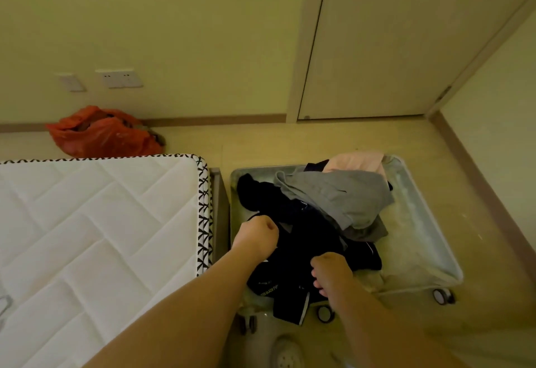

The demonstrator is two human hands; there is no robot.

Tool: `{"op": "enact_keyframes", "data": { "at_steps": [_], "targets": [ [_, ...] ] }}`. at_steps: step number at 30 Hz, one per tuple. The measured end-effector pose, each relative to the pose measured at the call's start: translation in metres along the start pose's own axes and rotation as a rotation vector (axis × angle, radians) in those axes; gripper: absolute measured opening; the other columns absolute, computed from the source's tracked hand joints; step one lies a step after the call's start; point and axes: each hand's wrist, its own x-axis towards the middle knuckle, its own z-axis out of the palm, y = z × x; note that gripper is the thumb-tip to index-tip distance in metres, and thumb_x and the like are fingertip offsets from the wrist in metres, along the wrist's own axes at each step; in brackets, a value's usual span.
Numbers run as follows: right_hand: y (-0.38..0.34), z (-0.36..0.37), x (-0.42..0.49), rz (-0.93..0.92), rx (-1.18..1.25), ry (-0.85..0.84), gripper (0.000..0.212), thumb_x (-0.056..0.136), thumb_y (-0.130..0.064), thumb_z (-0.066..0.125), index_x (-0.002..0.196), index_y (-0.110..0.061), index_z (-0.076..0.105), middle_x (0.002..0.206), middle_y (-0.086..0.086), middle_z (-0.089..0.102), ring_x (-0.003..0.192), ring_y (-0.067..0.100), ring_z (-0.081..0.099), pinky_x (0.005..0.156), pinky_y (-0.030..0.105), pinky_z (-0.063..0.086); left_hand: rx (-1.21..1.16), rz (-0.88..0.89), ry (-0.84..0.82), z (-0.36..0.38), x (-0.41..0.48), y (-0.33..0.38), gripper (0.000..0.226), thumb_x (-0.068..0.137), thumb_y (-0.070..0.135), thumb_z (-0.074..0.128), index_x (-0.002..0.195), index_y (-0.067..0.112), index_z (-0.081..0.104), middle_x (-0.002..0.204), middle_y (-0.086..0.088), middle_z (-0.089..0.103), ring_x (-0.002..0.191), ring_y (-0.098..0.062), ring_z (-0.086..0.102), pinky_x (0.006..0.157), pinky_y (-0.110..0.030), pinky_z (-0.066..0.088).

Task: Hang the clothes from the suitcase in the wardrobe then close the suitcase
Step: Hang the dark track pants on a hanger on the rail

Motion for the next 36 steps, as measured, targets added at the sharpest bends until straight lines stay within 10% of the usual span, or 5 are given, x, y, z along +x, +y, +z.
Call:
{"op": "enact_keyframes", "data": {
  "at_steps": [10,16,23,30,36],
  "targets": [
    [0.021,0.026,0.215,-0.054,-0.197,-0.092,0.008,0.098,-0.012,0.043,0.090,-0.011,0.043,0.070,0.003,0.034,0.058,0.018,0.033,0.063,0.036,0.035,0.080,-0.034,-0.163,0.078,0.203,-0.060,0.021,0.097,0.013,0.040,0.103,0.009,0.059,0.097,-0.013,0.058,0.088,-0.030,0.057,0.077,-0.038,0.048],
    [0.063,0.018,0.316,-0.023,-0.381,0.034,0.072,0.094,-0.037,0.051,0.150,-0.017,0.009,0.154,0.011,0.018,0.138,0.041,0.019,0.112,0.053,0.019,0.089,-0.064,-0.159,0.153,0.281,-0.105,0.017,0.097,0.013,0.040,0.101,0.010,0.056,0.075,-0.001,0.046,0.061,-0.014,0.041,0.057,-0.026,0.036],
    [0.118,0.044,0.398,0.148,0.020,0.020,0.118,0.071,-0.029,0.079,0.150,-0.025,-0.009,0.153,0.017,0.019,0.137,0.044,0.025,0.110,0.059,0.029,0.108,-0.063,-0.173,0.219,0.322,-0.139,0.033,0.095,0.018,0.048,0.127,0.012,0.049,0.125,-0.012,0.054,0.106,-0.026,0.056,0.080,-0.028,0.045],
    [0.153,0.058,0.399,0.242,-0.177,0.170,0.082,0.082,-0.030,0.068,0.148,-0.025,0.020,0.155,0.011,0.000,0.136,0.042,0.021,0.110,0.051,0.031,0.240,-0.108,-0.103,0.247,0.325,-0.167,0.067,0.090,0.026,0.057,0.146,0.019,0.021,0.152,-0.009,0.015,0.132,-0.033,0.034,0.105,-0.043,0.039],
    [0.181,0.067,0.397,0.145,0.204,0.173,0.085,0.087,-0.020,0.063,0.149,-0.031,0.006,0.144,0.017,0.032,0.125,0.039,0.043,0.100,0.049,0.043,-0.379,-0.566,-0.086,0.284,0.308,-0.176,0.104,0.085,0.021,0.068,0.149,0.025,-0.013,0.154,-0.013,0.012,0.131,-0.032,0.036,0.092,-0.039,0.048]
  ]
}}
